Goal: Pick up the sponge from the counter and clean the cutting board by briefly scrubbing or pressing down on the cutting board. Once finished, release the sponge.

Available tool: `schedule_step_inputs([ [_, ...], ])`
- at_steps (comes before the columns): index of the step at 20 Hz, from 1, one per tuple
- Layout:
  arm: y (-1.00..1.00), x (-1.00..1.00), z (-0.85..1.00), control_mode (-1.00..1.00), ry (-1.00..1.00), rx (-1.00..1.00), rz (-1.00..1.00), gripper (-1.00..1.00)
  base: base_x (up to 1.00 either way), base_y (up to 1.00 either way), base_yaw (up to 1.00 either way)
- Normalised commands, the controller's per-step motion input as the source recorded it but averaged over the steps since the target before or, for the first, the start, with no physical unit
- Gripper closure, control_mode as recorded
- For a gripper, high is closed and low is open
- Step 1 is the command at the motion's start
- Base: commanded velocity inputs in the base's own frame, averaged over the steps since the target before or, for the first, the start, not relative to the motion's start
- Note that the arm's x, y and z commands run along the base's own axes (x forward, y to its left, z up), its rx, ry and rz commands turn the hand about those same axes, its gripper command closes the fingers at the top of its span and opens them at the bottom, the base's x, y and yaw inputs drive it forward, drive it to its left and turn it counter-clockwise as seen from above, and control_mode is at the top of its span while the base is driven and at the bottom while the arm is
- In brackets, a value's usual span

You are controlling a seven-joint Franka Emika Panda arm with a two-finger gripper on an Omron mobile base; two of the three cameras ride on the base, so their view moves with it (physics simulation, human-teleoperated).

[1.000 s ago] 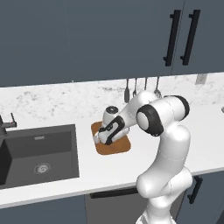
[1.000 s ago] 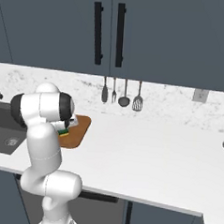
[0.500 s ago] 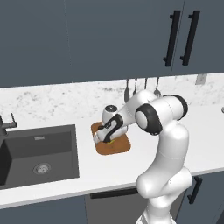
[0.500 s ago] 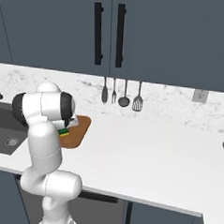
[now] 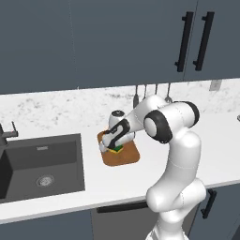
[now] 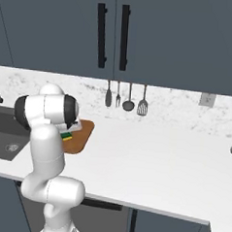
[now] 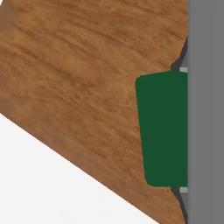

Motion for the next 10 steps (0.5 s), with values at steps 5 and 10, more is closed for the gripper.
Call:
schedule_step_inputs([
  [5, -0.11, 0.29, -0.49, -1.00, 0.03, 0.00, 0.00, 1.00, 0.00, 0.00, 0.00],
  [10, 0.00, 0.28, 0.05, -1.00, 0.00, 0.00, 0.00, 1.00, 0.00, 0.00, 0.00],
])
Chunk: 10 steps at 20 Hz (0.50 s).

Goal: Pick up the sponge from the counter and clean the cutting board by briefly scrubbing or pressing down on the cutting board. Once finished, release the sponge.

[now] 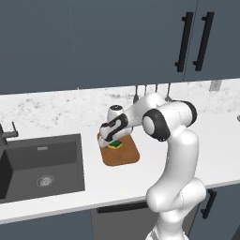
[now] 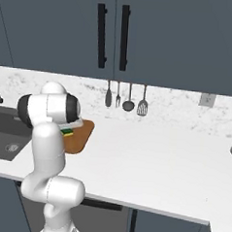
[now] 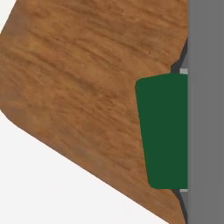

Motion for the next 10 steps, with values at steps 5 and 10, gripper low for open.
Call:
schedule_step_inputs([
  [5, 0.00, 0.37, -0.03, -1.00, -0.07, 0.00, 0.00, 1.00, 0.00, 0.00, 0.00],
  [10, -0.05, 0.32, -0.16, -1.00, -0.20, 0.00, 0.00, 1.00, 0.00, 0.00, 0.00],
])
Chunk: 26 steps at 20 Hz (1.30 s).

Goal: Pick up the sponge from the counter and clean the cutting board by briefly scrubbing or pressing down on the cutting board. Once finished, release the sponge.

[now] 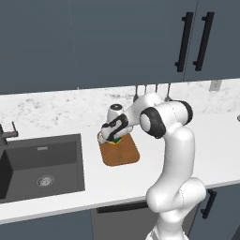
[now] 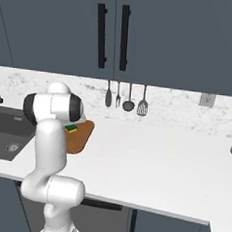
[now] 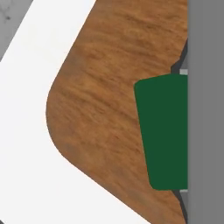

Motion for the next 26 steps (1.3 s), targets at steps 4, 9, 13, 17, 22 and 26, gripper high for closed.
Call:
schedule_step_inputs([
  [4, 0.00, 0.26, -0.78, -1.00, -0.10, 0.00, 0.00, 1.00, 0.00, 0.00, 0.00],
  [9, -0.01, 0.08, -1.00, -1.00, -0.07, 0.03, 0.00, 1.00, 0.00, 0.00, 0.00],
  [13, -0.01, 0.22, -0.92, -1.00, -0.06, 0.01, 0.00, 1.00, 0.00, 0.00, 0.00],
  [17, 0.00, 0.78, -0.49, -1.00, -0.01, 0.00, 0.00, 1.00, 0.00, 0.00, 0.00],
  [22, -0.01, 0.75, -0.18, -1.00, -0.04, 0.00, 0.00, 1.00, 0.00, 0.00, 0.00],
  [26, 0.00, 0.54, -0.01, -1.00, -0.08, 0.00, 0.00, 1.00, 0.00, 0.00, 0.00],
])
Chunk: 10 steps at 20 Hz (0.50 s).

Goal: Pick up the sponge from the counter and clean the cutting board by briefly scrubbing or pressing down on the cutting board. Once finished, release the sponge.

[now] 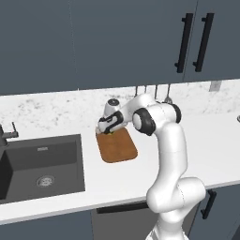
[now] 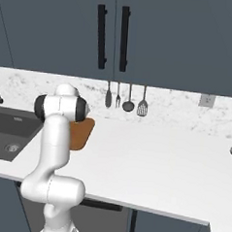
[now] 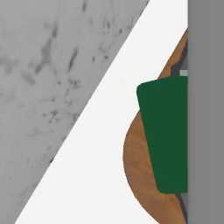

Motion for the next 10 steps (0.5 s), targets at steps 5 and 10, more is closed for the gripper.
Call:
schedule_step_inputs([
  [5, 0.00, 0.39, -0.64, -1.00, -0.01, 0.00, 0.00, 1.00, 0.00, 0.00, 0.00],
  [10, -0.20, -0.26, -1.00, -1.00, 0.19, 0.00, -0.01, 1.00, 0.00, 0.00, 0.00],
])
